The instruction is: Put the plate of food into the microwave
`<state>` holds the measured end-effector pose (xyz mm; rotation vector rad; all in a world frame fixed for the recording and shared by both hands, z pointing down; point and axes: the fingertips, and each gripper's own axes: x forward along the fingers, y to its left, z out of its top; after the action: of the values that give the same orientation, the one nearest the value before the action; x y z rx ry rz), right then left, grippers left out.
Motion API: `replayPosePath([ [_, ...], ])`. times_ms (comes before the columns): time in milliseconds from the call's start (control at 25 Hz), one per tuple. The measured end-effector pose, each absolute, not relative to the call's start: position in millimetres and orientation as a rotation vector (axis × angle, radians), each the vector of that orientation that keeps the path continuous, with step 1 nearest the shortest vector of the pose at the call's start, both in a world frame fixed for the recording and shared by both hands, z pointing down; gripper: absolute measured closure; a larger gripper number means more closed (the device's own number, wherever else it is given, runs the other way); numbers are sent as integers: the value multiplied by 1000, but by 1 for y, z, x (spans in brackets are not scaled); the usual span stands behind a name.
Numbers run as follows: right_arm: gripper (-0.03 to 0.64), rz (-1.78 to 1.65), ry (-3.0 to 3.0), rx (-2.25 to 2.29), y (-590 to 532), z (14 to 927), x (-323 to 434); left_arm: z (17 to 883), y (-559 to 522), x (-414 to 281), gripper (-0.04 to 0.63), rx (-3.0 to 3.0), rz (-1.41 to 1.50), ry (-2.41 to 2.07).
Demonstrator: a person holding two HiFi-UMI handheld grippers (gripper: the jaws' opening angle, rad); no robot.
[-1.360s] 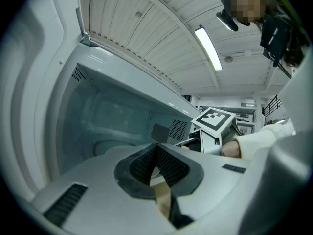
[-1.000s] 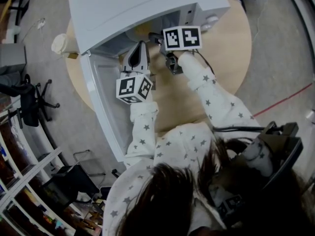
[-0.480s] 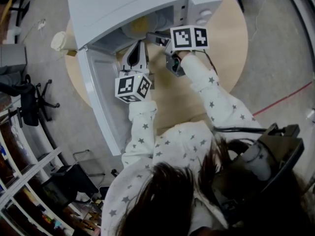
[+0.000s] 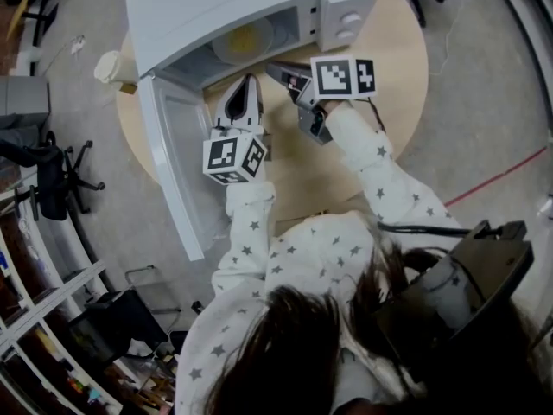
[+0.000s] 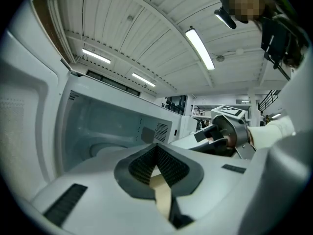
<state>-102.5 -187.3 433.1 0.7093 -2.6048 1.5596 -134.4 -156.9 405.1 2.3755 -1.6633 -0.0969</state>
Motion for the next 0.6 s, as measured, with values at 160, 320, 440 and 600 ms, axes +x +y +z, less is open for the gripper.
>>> replayPosePath([
  [160, 611, 1543, -2628, 672, -181, 430, -102, 404, -154, -131, 594, 2382, -93, -1660],
  [320, 611, 1521, -2644, 660, -182, 423, -103, 396, -158, -129, 594, 2392, -98, -1668],
  [440, 611, 1510, -2648, 644, -184, 417, -104, 389, -162, -128, 594, 2395, -103, -1677],
  [600, 611, 1515, -2661, 622, -179, 413, -101, 386, -158, -124, 594, 2401, -102, -1689],
])
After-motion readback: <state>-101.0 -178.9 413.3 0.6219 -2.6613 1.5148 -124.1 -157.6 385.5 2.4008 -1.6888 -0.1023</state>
